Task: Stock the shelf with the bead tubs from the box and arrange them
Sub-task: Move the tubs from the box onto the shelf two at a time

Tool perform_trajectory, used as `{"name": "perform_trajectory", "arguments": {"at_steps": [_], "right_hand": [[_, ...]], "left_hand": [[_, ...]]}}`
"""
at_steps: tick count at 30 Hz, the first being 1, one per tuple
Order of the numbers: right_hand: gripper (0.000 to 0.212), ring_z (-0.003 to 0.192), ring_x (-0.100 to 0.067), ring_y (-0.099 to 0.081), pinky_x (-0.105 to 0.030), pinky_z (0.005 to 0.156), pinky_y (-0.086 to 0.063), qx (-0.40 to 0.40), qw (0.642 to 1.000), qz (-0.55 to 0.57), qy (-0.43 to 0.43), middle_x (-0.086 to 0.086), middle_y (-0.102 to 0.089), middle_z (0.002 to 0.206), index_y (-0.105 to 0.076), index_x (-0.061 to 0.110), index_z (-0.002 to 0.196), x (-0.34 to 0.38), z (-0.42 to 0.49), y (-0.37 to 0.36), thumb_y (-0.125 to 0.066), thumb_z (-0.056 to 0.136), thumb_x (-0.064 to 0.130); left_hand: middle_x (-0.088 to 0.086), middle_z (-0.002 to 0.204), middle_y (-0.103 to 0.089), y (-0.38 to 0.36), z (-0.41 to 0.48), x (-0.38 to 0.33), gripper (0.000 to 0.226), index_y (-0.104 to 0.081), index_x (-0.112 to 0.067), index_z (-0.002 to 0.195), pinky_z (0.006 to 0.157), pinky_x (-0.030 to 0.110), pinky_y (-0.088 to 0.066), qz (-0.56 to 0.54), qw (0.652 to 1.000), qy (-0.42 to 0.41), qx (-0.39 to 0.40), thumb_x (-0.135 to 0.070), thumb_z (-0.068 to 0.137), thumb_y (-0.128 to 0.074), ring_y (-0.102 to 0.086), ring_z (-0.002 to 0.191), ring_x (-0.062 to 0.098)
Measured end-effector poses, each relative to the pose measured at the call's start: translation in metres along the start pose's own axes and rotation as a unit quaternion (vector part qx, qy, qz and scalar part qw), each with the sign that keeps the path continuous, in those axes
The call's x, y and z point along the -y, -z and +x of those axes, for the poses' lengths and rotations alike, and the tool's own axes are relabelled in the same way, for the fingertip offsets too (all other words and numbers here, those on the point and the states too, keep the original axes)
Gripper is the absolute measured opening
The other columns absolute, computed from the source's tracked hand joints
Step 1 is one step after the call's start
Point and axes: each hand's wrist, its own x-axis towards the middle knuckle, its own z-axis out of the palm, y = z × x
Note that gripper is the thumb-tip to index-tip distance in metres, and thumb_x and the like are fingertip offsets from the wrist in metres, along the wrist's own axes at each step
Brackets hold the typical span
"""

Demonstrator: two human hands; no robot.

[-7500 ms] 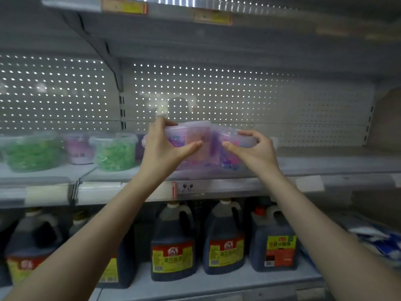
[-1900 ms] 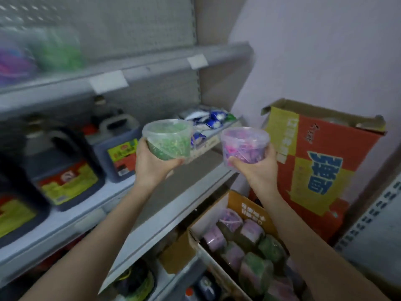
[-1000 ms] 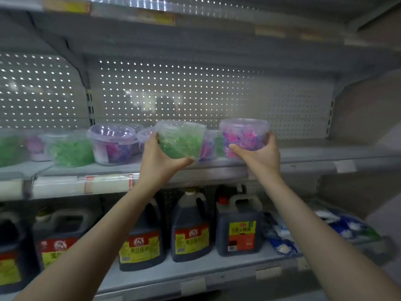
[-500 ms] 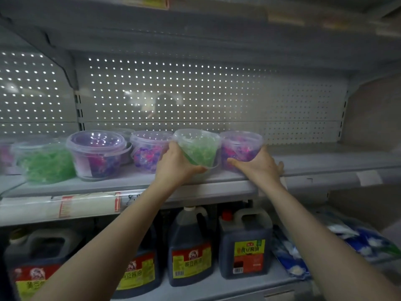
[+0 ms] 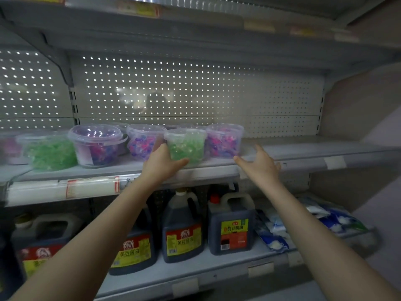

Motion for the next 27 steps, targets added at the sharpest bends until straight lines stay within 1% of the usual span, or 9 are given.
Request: {"name": "perform_trajectory", "arguments": {"at_steps": [2, 5, 7, 10, 15, 18, 21, 24, 27], "right_hand": [[0.062, 0.128, -0.027, -0.044, -0.053, 0.112, -0.023, -0.013, 1.0, 0.012, 0.009, -0.007, -0.051, 0.138, -0.041, 0.017, 0.139, -0.013, -0.018, 0.005, -0.058, 0.087, 0.045], [0.05, 0.128, -0.026, -0.044, -0.052, 0.112, -0.021, -0.006, 1.0, -0.027, 0.004, -0.005, -0.052, 0.136, -0.047, 0.02, 0.135, -0.039, -0.046, 0.011, -0.058, 0.088, 0.036], [0.052, 0.135, -0.027, -0.037, -0.052, 0.113, -0.021, 0.016, 0.998, -0.061, -0.01, -0.006, -0.043, 0.145, -0.045, 0.019, 0.138, -0.059, -0.065, 0.015, -0.058, 0.089, 0.032], [0.052, 0.138, -0.028, -0.032, -0.05, 0.113, -0.023, 0.028, 0.994, -0.106, -0.017, -0.009, -0.036, 0.15, -0.044, 0.017, 0.138, -0.09, -0.095, 0.024, -0.059, 0.089, 0.027], [0.05, 0.133, -0.028, -0.037, -0.047, 0.11, -0.029, 0.04, 0.985, -0.166, -0.031, -0.008, -0.041, 0.146, -0.048, 0.016, 0.136, -0.142, -0.147, 0.046, -0.058, 0.087, 0.018], [0.054, 0.133, -0.028, -0.035, -0.045, 0.111, -0.026, 0.069, 0.973, -0.216, -0.051, -0.009, -0.038, 0.146, -0.044, 0.018, 0.138, -0.174, -0.177, 0.061, -0.055, 0.086, 0.015], [0.056, 0.131, -0.026, -0.037, -0.043, 0.111, -0.025, 0.069, 0.967, -0.237, -0.068, -0.006, -0.041, 0.144, -0.044, 0.02, 0.138, -0.207, -0.207, 0.073, -0.056, 0.083, 0.014], [0.055, 0.134, -0.026, -0.033, -0.042, 0.11, -0.023, 0.082, 0.96, -0.247, -0.103, -0.006, -0.037, 0.147, -0.044, 0.02, 0.138, -0.239, -0.235, 0.083, -0.054, 0.084, 0.014], [0.052, 0.137, -0.026, -0.029, -0.044, 0.113, -0.02, 0.088, 0.955, -0.242, -0.147, -0.008, -0.035, 0.148, -0.045, 0.019, 0.137, -0.266, -0.263, 0.092, -0.053, 0.085, 0.012]], "left_hand": [[0.011, 0.129, -0.055, 0.001, -0.016, -0.001, 0.054, -0.05, -0.005, 0.127, 0.092, 0.034, -0.04, 0.001, 1.0, -0.009, -0.019, -0.027, 0.082, -0.069, -0.051, 0.12, 0.027], [0.013, 0.14, -0.045, -0.004, -0.046, -0.004, 0.063, -0.038, -0.006, 0.139, 0.101, 0.036, -0.036, 0.015, 0.999, -0.043, -0.027, -0.026, 0.086, -0.064, -0.044, 0.127, 0.027], [0.012, 0.14, -0.043, -0.014, -0.068, -0.005, 0.058, -0.038, -0.01, 0.14, 0.102, 0.037, -0.037, 0.036, 0.997, -0.072, -0.007, -0.024, 0.089, -0.06, -0.045, 0.125, 0.027], [0.007, 0.132, -0.048, -0.037, -0.098, -0.006, 0.048, -0.046, -0.015, 0.134, 0.095, 0.042, -0.044, 0.087, 0.99, -0.108, 0.021, -0.026, 0.089, -0.056, -0.053, 0.115, 0.028], [0.005, 0.12, -0.054, -0.083, -0.141, -0.007, 0.035, -0.052, -0.018, 0.124, 0.079, 0.038, -0.043, 0.166, 0.972, -0.147, 0.083, -0.024, 0.089, -0.05, -0.055, 0.105, 0.028], [0.006, 0.121, -0.053, -0.116, -0.163, -0.01, 0.035, -0.051, -0.018, 0.124, 0.082, 0.039, -0.043, 0.198, 0.957, -0.166, 0.127, -0.023, 0.089, -0.05, -0.055, 0.105, 0.031], [0.007, 0.122, -0.054, -0.151, -0.182, -0.017, 0.033, -0.052, -0.016, 0.121, 0.083, 0.038, -0.042, 0.213, 0.944, -0.19, 0.169, -0.023, 0.088, -0.049, -0.053, 0.109, 0.031], [0.006, 0.127, -0.054, -0.188, -0.203, -0.022, 0.037, -0.05, -0.019, 0.127, 0.091, 0.037, -0.039, 0.202, 0.932, -0.208, 0.22, -0.023, 0.09, -0.048, -0.051, 0.117, 0.028], [0.007, 0.131, -0.051, -0.225, -0.22, -0.027, 0.04, -0.048, -0.019, 0.13, 0.093, 0.039, -0.038, 0.194, 0.913, -0.226, 0.28, -0.023, 0.09, -0.047, -0.051, 0.117, 0.029]]}}
